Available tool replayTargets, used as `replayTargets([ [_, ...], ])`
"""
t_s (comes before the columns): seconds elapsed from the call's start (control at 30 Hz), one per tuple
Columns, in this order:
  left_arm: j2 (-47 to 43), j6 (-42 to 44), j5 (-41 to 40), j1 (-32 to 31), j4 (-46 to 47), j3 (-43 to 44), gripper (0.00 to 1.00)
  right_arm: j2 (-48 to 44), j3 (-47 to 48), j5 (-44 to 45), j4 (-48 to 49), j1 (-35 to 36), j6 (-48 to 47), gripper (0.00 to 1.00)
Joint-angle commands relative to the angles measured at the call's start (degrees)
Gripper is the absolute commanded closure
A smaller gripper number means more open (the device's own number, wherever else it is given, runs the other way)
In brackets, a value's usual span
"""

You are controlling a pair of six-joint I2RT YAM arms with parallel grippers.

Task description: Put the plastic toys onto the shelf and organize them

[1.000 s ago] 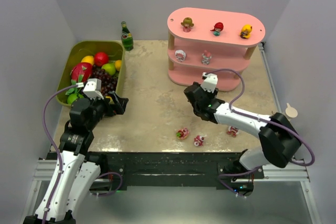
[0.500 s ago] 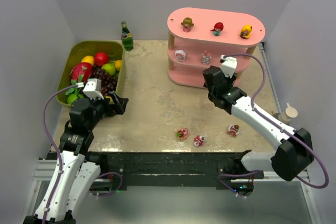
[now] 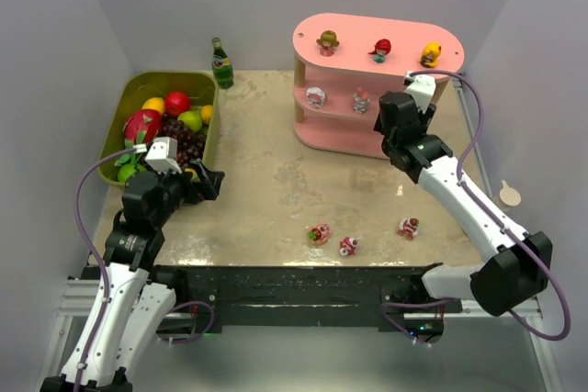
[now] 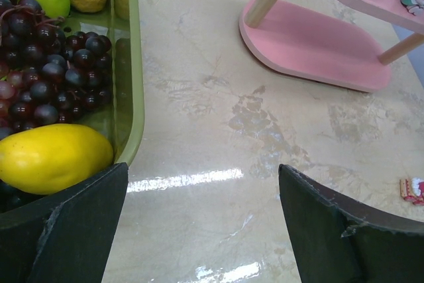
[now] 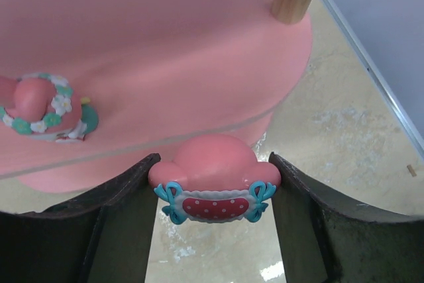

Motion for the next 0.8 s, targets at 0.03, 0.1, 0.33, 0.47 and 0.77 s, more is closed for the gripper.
replayTargets([
  [0.03,0.50,-0.20,-0.43,0.35,0.16,-0.02,0.01,2.46,4.08,-5.75,3.86,-3.58,-7.12,0.66],
  [0.1,0.68,-0.29,-0.52,0.35,0.16,-0.02,0.00,3.34,4.08,-8.29,4.83,-4.29,-8.45,0.66],
  [0.33,1.38,-0.29,-0.52,0.35,0.07,-0.02,0.00,4.84,3.11,-12.61,9.48,-6.23,-13.63,0.66],
  [0.47,1.56,-0.20,-0.52,0.35,0.07,-0.02,0.00,5.72,2.94,-12.88,10.28,-6.58,-14.43,0.66],
  [0.77,1.65,-0.20,-0.52,0.35,0.07,-0.02,0.00,5.46,0.83,-12.26,11.43,-8.68,-14.08,0.65],
])
